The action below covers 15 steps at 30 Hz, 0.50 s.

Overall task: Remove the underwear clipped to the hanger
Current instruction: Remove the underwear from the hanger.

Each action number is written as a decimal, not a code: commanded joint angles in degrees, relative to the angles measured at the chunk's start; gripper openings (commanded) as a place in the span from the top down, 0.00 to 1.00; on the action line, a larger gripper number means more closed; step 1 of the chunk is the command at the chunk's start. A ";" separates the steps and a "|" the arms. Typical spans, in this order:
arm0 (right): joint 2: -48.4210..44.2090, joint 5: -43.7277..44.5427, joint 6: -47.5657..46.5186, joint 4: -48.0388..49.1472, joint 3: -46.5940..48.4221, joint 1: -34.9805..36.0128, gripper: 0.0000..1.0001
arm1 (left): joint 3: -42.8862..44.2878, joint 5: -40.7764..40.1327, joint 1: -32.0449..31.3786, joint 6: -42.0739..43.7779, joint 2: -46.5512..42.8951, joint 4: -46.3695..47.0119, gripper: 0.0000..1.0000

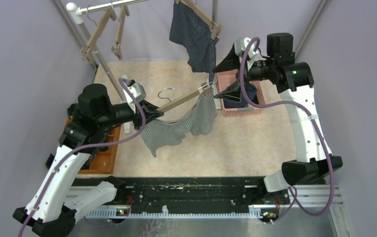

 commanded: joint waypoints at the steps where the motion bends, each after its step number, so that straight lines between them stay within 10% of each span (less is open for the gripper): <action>1: 0.34 -6.61 2.76 6.31 -1.70 -0.21 0.01 | 0.46 5.33 0.15 -1.26 -0.61 6.70 0.95; 8: -1.18 -11.53 16.45 24.15 -8.77 -0.27 0.08 | 0.34 7.47 0.10 -1.71 0.50 7.91 0.96; 15: -0.93 -18.05 97.01 126.49 -29.89 0.42 0.15 | -0.85 8.39 0.17 -1.82 0.50 9.62 0.96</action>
